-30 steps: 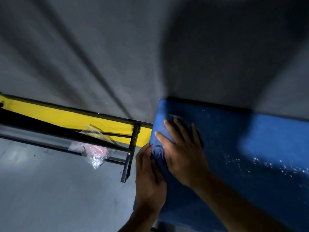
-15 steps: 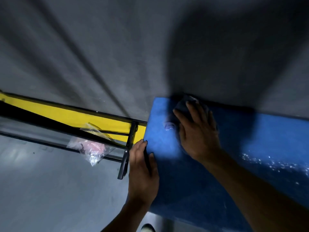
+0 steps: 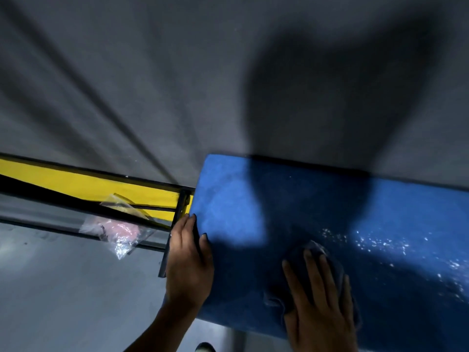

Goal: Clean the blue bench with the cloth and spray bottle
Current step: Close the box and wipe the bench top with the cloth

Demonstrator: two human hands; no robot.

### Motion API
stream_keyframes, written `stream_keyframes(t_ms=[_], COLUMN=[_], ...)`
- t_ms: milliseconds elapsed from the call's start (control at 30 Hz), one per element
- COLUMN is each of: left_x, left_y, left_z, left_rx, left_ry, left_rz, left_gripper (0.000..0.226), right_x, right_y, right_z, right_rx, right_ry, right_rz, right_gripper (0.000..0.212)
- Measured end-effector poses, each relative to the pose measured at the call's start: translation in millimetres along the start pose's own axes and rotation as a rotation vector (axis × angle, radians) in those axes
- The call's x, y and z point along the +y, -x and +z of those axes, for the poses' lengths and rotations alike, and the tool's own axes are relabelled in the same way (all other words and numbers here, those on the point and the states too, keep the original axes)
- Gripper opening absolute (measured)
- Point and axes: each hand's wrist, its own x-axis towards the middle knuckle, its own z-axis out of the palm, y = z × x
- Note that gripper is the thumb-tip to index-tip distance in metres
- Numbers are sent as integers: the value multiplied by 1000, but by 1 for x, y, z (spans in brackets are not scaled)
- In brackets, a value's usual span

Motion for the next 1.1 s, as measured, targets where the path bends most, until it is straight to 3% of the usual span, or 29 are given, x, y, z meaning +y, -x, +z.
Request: stream_keyframes(t_ms=[100, 233, 467, 633, 833, 1100], left_x=[9, 14, 10, 19, 23, 60], left_y=[4, 11, 11, 12, 15, 29], left_z=[2, 8, 12, 6, 3, 29], left_rx=[14, 17, 36, -17, -7, -3], left_ry=[-74, -186, -188, -186, -199, -238], left_rz=[-2, 129, 175, 114, 175, 229], left_gripper=[57, 56, 56, 62, 55, 52], right_x=[2, -1, 4, 17, 61, 84], right_y=[-28, -97, -201, -159, -61, 28], right_z=[6, 17, 19, 5, -7, -19], right_rx=[-81, -132, -159, -140, -190, -21], right_ry=[-10, -56, -54, -94, -134, -83], right_rz=[-103, -153, -253, -183, -116, -37], right_gripper=[70, 64, 57, 59, 62, 62])
